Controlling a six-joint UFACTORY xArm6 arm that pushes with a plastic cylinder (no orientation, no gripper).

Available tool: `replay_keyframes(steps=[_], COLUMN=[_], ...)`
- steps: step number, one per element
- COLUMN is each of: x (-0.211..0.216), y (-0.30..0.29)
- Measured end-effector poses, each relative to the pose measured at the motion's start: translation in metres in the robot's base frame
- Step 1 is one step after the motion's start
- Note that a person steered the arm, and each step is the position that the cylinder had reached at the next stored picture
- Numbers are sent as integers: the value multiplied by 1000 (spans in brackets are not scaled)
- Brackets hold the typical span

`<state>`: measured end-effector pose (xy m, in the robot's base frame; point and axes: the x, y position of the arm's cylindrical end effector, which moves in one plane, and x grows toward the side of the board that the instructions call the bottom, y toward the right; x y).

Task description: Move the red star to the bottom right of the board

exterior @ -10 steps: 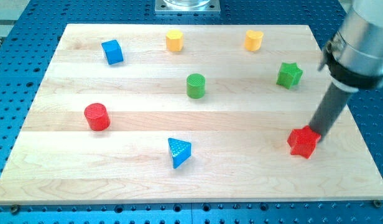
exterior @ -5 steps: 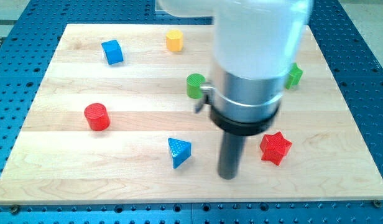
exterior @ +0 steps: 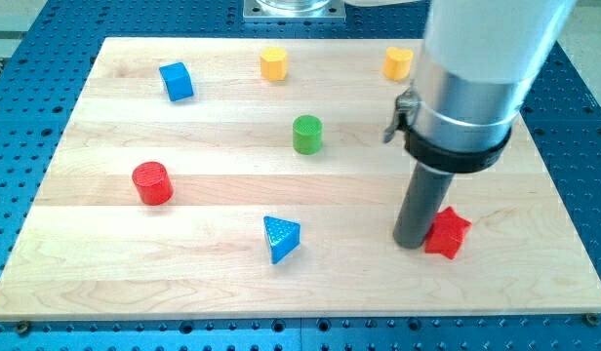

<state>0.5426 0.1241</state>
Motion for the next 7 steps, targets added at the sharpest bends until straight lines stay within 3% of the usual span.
replay_keyframes(steps=[2, 3, 4, 7], x=[-13, -29, -34, -34], y=[43, -9, -23, 0])
